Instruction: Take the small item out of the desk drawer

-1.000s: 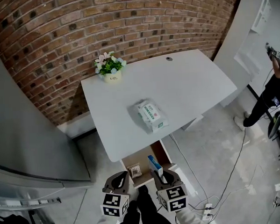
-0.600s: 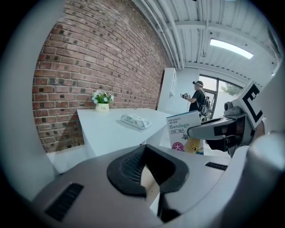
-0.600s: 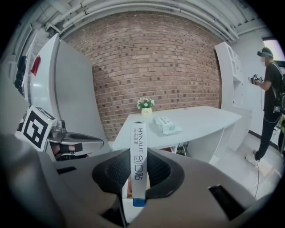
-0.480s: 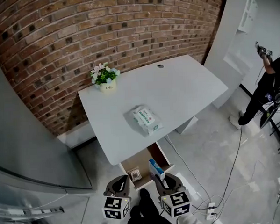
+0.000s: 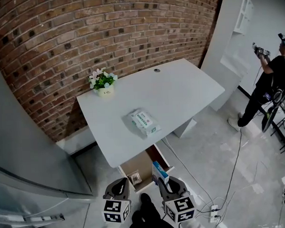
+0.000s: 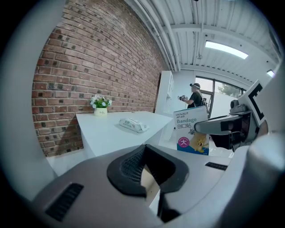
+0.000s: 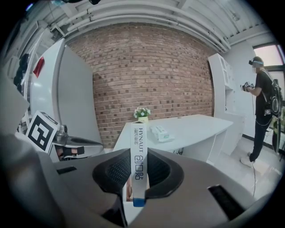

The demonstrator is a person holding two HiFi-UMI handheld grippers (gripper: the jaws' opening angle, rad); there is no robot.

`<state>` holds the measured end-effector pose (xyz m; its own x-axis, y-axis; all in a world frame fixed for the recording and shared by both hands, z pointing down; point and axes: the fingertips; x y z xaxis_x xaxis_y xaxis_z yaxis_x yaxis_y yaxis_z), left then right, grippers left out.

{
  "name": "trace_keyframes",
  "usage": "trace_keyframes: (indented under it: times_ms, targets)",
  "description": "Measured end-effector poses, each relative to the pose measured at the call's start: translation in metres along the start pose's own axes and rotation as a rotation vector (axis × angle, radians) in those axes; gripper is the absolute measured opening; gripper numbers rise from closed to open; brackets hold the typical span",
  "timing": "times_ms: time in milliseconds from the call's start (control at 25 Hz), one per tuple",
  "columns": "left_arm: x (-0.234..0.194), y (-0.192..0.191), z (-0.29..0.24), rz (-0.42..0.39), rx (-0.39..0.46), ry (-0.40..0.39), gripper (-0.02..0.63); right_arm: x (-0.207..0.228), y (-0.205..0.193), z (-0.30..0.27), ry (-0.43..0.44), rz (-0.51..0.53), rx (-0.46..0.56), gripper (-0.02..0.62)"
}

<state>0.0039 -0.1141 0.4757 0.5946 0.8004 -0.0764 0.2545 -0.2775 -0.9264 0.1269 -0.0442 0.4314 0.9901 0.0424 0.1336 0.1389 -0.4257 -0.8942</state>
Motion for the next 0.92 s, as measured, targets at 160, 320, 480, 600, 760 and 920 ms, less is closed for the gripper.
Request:
trace_keyframes:
  times_ms: [160,320,480,600,760,920]
  targets:
    - [0.000,-0.001,0.004,-0.002,0.008,-0.002,0.017,-0.003,0.000,0.005,-0.016,-0.003,0.016,0.094]
    - [0.001,-0.002,0.010,-0.002,0.014,-0.004,0.017,-0.006,-0.003,0.009,-0.024,-0.003,0.016,0.094]
    - [-0.001,-0.004,0.013,0.000,0.017,-0.003,0.017,-0.008,-0.004,0.010,-0.034,-0.007,0.020,0.094]
    - [-0.002,-0.004,0.014,0.001,0.018,-0.002,0.017,-0.008,-0.004,0.010,-0.038,-0.006,0.023,0.094]
    - [-0.004,-0.003,0.012,0.002,0.019,-0.001,0.017,-0.006,-0.005,0.008,-0.040,-0.008,0.022,0.094]
    - [-0.006,-0.002,0.009,0.000,0.020,0.001,0.017,-0.003,-0.005,0.004,-0.040,-0.013,0.017,0.092]
Point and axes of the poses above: the fingertips, and each gripper's own axes: z backward along the fingers, x to its right, y out of its top, and after that the axes turned 5 degrees about -z, right-handed
